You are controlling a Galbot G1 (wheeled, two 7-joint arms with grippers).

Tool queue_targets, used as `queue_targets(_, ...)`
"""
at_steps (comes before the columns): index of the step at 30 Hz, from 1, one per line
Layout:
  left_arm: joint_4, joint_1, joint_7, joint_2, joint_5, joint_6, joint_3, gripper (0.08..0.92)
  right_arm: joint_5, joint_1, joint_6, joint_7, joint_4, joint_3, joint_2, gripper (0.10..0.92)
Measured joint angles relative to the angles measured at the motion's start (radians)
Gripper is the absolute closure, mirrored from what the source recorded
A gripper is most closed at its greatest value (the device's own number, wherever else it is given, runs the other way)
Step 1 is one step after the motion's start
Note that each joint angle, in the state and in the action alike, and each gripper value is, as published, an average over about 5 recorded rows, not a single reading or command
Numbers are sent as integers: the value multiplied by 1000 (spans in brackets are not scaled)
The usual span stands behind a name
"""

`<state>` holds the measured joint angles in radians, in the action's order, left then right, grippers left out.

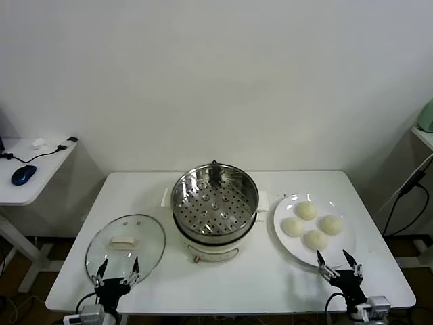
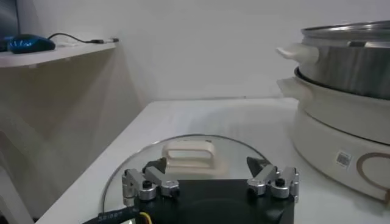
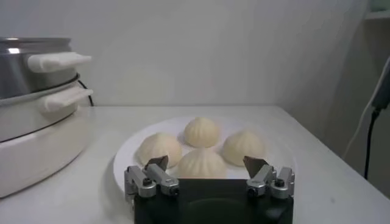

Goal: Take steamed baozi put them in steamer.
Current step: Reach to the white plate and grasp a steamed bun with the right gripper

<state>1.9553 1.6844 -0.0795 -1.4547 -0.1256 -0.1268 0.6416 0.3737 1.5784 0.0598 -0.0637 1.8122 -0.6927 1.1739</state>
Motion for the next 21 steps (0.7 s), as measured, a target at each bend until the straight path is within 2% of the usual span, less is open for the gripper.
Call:
queue_targets(6, 1, 1, 0, 2, 0, -1, -6, 177, -19, -123, 85, -12, -21, 18, -73, 203)
queue_targets(12, -1, -1, -1, 3, -1, 0, -16, 177, -53, -358, 168, -78, -120, 137, -222, 203)
queue_targets(16, -5, -4, -1, 3, -3, 0, -17, 177, -83, -559, 188, -191, -211, 305, -356, 203)
queue_targets(21, -10, -2, -2, 5, -5, 3, -15, 177, -140, -877, 135, -412, -350, 611, -497, 203)
